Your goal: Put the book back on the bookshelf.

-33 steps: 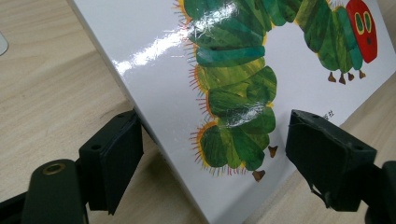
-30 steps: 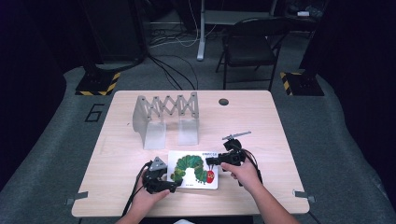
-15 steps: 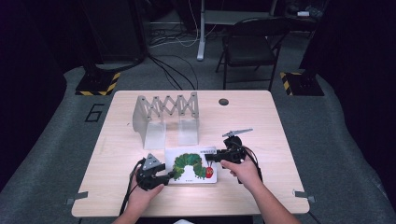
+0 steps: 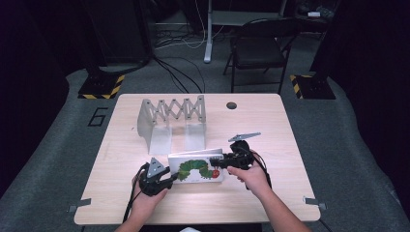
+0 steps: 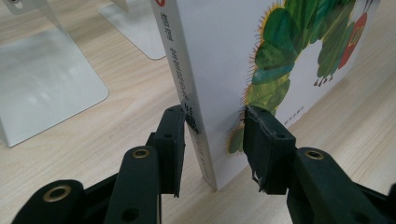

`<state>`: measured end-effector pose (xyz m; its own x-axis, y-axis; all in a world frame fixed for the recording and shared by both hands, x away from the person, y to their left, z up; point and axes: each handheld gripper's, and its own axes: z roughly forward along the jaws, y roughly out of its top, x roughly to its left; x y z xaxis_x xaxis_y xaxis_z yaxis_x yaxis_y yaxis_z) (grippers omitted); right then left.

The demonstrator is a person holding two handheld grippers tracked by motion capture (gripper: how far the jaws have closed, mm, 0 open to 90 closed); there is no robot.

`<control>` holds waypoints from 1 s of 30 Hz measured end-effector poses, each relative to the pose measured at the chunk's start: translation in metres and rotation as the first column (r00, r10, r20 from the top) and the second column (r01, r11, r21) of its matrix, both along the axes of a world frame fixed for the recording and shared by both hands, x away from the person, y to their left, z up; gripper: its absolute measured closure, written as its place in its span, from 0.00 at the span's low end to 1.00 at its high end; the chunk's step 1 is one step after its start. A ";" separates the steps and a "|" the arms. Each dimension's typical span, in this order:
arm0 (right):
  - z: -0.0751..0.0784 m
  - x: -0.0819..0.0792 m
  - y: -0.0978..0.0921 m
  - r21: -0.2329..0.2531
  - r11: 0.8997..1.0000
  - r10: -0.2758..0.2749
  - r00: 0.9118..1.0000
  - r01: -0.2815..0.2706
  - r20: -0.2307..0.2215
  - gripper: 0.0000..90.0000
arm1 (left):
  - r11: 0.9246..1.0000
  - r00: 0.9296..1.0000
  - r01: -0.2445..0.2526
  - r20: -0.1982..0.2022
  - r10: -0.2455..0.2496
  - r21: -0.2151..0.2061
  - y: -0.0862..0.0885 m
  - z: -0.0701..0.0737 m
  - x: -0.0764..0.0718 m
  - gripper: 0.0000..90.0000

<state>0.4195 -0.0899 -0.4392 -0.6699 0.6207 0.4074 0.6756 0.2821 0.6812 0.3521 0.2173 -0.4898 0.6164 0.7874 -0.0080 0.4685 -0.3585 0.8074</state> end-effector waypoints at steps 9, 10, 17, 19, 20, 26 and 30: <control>-0.006 -0.006 0.002 -0.044 0.999 0.029 0.999 -0.028 0.035 0.53 | 1.000 1.000 0.012 0.020 -0.012 0.016 0.000 -0.001 -0.001 0.66; -0.007 -0.006 0.001 -0.051 0.998 0.032 0.999 -0.030 0.034 0.53 | 1.000 1.000 0.012 0.020 -0.012 0.016 0.000 -0.001 -0.001 0.67; -0.013 -0.005 -0.006 -0.043 0.999 0.020 1.000 -0.019 0.023 0.53 | 0.998 0.999 0.031 0.042 -0.033 0.049 -0.005 -0.001 -0.001 0.68; -0.016 -0.004 -0.008 -0.050 0.999 0.015 1.000 -0.014 0.013 0.52 | 0.998 0.998 0.037 0.047 -0.040 0.060 -0.006 -0.001 -0.001 0.68; -0.016 -0.004 -0.008 -0.050 0.999 0.015 1.000 -0.014 0.013 0.52 | 0.998 0.998 0.037 0.047 -0.040 0.060 -0.006 -0.001 -0.001 0.68; -0.030 -0.001 -0.013 -0.110 0.994 -0.011 1.000 0.009 -0.019 0.51 | 0.997 0.998 0.047 0.044 -0.050 0.060 -0.009 -0.002 0.000 0.69; -0.034 0.000 -0.013 -0.119 0.993 -0.009 1.000 0.007 -0.016 0.54 | 0.997 0.998 0.044 0.045 -0.047 0.066 -0.010 -0.002 0.000 0.69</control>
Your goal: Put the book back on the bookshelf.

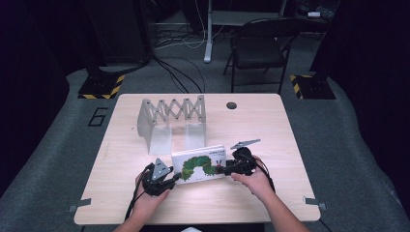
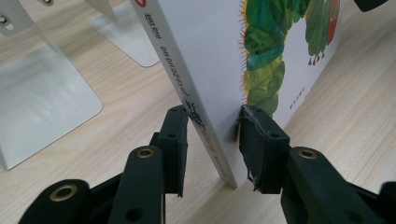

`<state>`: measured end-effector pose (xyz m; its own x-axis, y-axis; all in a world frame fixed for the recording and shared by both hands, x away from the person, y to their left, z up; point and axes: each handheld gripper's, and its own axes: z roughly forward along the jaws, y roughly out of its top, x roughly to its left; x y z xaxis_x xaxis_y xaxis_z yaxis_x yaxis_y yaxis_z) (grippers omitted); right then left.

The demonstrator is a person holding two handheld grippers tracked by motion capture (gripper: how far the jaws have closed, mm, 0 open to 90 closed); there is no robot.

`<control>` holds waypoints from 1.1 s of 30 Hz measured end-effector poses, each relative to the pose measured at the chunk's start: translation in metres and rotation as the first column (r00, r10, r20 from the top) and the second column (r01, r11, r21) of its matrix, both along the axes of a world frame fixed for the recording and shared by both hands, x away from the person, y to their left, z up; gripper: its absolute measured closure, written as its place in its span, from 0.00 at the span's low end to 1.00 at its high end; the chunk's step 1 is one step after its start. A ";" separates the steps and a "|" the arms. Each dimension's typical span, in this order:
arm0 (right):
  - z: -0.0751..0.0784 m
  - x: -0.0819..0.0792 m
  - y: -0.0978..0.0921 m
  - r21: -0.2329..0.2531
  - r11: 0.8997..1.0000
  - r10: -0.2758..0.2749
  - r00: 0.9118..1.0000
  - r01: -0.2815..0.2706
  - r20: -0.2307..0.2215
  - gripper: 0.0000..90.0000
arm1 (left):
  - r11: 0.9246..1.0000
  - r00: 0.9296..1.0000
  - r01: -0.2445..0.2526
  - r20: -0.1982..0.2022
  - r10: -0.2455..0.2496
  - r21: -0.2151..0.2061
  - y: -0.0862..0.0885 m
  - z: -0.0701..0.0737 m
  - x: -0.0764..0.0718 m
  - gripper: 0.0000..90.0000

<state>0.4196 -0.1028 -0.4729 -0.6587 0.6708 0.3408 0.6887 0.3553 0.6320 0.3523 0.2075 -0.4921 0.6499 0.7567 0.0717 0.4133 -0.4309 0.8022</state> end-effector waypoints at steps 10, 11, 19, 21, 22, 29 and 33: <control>0.003 -0.001 0.002 -0.053 0.999 -0.010 0.999 0.012 0.045 0.59 | 1.000 0.999 -0.005 0.047 0.005 0.018 -0.004 0.003 -0.006 0.71; 0.003 -0.001 0.002 -0.053 0.999 -0.010 0.999 0.012 0.045 0.59 | 1.000 0.999 0.005 0.054 -0.007 0.028 -0.004 0.004 -0.006 0.71; 0.004 0.000 0.002 -0.040 0.999 0.006 0.998 -0.004 0.061 0.57 | 0.999 0.999 0.019 0.040 -0.020 0.047 -0.003 0.002 -0.009 0.73; 0.004 -0.001 0.000 -0.035 0.999 0.019 0.998 -0.017 0.057 0.56 | 0.999 0.999 0.025 0.033 -0.026 0.034 -0.002 0.003 -0.010 0.73; 0.004 -0.001 0.000 -0.035 0.999 0.019 0.998 -0.017 0.057 0.56 | 0.999 0.999 0.025 0.033 -0.026 0.034 -0.002 0.003 -0.010 0.73; 0.000 -0.003 -0.004 -0.038 0.999 0.035 0.999 -0.034 0.035 0.53 | 0.998 0.998 0.063 -0.022 -0.064 -0.031 0.004 0.004 -0.009 0.67; 0.000 -0.005 -0.004 -0.035 0.999 0.023 0.999 -0.022 0.032 0.53 | 0.997 0.998 0.062 -0.030 -0.063 -0.048 0.004 0.003 -0.008 0.65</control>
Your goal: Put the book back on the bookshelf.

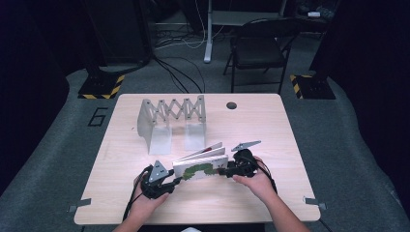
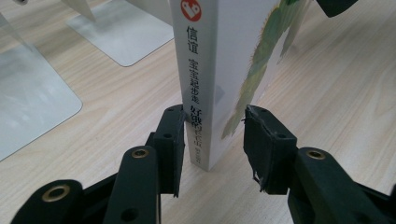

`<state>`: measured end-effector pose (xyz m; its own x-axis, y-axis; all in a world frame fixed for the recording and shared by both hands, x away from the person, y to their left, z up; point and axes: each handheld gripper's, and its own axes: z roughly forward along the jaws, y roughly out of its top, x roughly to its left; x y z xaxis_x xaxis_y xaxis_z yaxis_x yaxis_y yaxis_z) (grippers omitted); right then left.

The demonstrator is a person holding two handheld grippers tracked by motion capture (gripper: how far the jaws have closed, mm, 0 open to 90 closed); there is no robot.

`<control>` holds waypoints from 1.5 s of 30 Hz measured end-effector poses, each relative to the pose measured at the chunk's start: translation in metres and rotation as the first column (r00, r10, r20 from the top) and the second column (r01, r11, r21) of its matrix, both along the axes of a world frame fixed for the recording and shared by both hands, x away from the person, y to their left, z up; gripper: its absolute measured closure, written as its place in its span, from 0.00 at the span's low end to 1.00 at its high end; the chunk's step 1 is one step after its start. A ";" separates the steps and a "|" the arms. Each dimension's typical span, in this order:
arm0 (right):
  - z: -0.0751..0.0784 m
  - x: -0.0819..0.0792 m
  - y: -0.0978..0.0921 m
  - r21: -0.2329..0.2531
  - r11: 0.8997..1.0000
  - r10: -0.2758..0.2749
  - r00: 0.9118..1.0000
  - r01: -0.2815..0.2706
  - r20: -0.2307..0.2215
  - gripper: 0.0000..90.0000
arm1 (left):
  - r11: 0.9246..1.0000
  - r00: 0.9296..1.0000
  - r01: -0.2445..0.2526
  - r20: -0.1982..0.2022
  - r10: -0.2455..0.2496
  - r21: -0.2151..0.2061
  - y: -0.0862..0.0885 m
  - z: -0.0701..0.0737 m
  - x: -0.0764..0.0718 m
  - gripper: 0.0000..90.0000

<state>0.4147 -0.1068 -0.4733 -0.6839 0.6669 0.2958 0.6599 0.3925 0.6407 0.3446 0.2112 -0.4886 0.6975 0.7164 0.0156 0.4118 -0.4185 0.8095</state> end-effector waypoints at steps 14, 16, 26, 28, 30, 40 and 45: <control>-0.001 -0.003 -0.002 0.005 1.000 -0.006 1.000 0.006 0.011 0.53 | 0.993 0.998 0.033 0.049 -0.038 0.111 -0.005 0.003 0.000 0.65; -0.001 -0.003 -0.002 0.010 1.000 -0.009 1.000 0.009 0.008 0.53 | 0.994 0.998 0.033 0.052 -0.038 0.108 -0.005 0.003 0.000 0.65; -0.001 -0.004 -0.002 0.016 1.000 -0.017 1.000 0.017 0.003 0.53 | 1.000 0.992 0.005 0.124 -0.008 0.022 -0.001 0.011 0.003 0.57; -0.001 -0.004 -0.002 0.012 1.000 -0.014 1.000 0.014 0.012 0.53 | 1.000 0.995 0.010 0.104 -0.009 -0.006 -0.002 0.009 0.006 0.55; -0.001 -0.004 -0.002 0.018 1.000 -0.021 1.000 0.021 0.007 0.53 | 1.000 0.996 0.017 0.091 -0.015 -0.016 -0.002 0.009 0.009 0.54; -0.003 -0.007 -0.004 0.021 0.999 -0.032 1.000 0.032 0.000 0.53 | 0.993 0.996 0.092 0.016 -0.091 -0.077 -0.010 0.005 0.026 0.49; -0.003 -0.008 -0.006 0.024 0.999 -0.048 0.999 0.048 -0.001 0.53 | 0.989 0.993 0.117 0.011 -0.117 -0.095 -0.014 0.003 0.033 0.46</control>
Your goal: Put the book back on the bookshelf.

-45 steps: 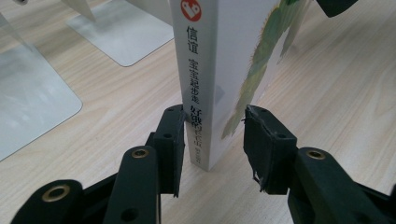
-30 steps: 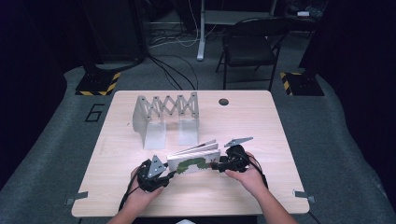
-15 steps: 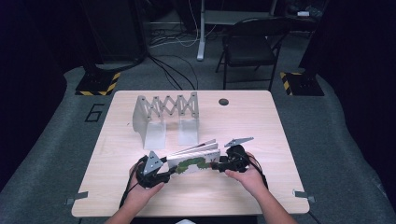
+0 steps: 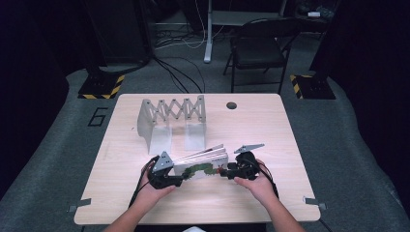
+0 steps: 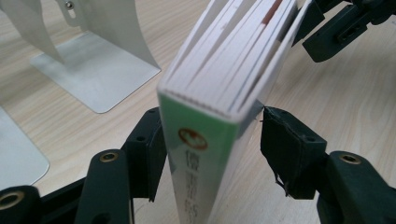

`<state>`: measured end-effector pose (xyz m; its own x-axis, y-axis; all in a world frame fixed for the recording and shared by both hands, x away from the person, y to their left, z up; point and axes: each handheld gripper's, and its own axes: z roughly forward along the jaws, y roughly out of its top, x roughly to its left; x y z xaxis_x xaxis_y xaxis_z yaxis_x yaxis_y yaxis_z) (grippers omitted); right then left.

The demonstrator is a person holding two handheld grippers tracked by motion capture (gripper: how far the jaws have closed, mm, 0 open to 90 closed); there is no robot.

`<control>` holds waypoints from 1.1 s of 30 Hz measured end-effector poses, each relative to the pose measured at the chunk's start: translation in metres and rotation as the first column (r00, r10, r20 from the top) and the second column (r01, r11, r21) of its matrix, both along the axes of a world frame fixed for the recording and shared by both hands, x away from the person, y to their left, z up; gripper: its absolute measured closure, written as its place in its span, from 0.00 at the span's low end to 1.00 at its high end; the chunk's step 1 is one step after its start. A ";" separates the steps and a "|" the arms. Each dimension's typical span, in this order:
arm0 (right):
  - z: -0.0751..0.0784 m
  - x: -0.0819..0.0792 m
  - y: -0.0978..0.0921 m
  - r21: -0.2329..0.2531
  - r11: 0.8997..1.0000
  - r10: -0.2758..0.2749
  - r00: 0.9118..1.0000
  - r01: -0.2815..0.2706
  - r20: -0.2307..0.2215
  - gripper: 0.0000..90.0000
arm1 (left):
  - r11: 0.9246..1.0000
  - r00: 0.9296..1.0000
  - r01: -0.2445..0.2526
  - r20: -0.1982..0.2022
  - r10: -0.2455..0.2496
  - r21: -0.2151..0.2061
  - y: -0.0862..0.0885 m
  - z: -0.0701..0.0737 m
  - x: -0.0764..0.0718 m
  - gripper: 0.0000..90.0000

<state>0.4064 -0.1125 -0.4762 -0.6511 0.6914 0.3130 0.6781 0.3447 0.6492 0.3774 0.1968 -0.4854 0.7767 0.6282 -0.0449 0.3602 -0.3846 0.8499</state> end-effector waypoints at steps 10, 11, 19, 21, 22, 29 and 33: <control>0.000 -0.001 -0.008 0.018 0.999 -0.037 0.999 0.037 0.003 0.53 | 0.998 0.999 0.049 0.009 -0.049 -0.032 -0.008 0.002 0.007 0.46; 0.000 -0.001 -0.008 0.017 0.999 -0.036 0.999 0.036 0.008 0.53 | 0.998 0.999 0.054 0.004 -0.054 -0.032 -0.008 0.001 0.007 0.47; -0.001 -0.002 -0.008 0.017 0.999 -0.043 0.999 0.043 -0.001 0.53 | 0.998 0.998 0.057 0.015 -0.056 -0.030 -0.011 0.000 0.008 0.50; -0.001 -0.001 -0.008 0.015 0.999 -0.037 0.999 0.037 0.009 0.53 | 0.998 0.998 0.055 0.015 -0.054 -0.026 -0.011 0.002 0.006 0.52; -0.001 -0.001 -0.008 0.015 0.999 -0.035 0.999 0.035 0.009 0.53 | 0.998 0.998 0.057 0.024 -0.057 -0.028 -0.011 0.002 0.005 0.55; -0.002 0.001 -0.004 0.014 1.000 -0.023 1.000 0.023 0.008 0.53 | 0.998 0.996 0.065 0.054 -0.065 -0.002 -0.015 0.006 -0.007 0.66; -0.001 0.001 -0.003 0.011 1.000 -0.026 1.000 0.026 0.003 0.52 | 0.998 0.996 0.062 0.070 -0.063 0.012 -0.019 0.006 -0.012 0.70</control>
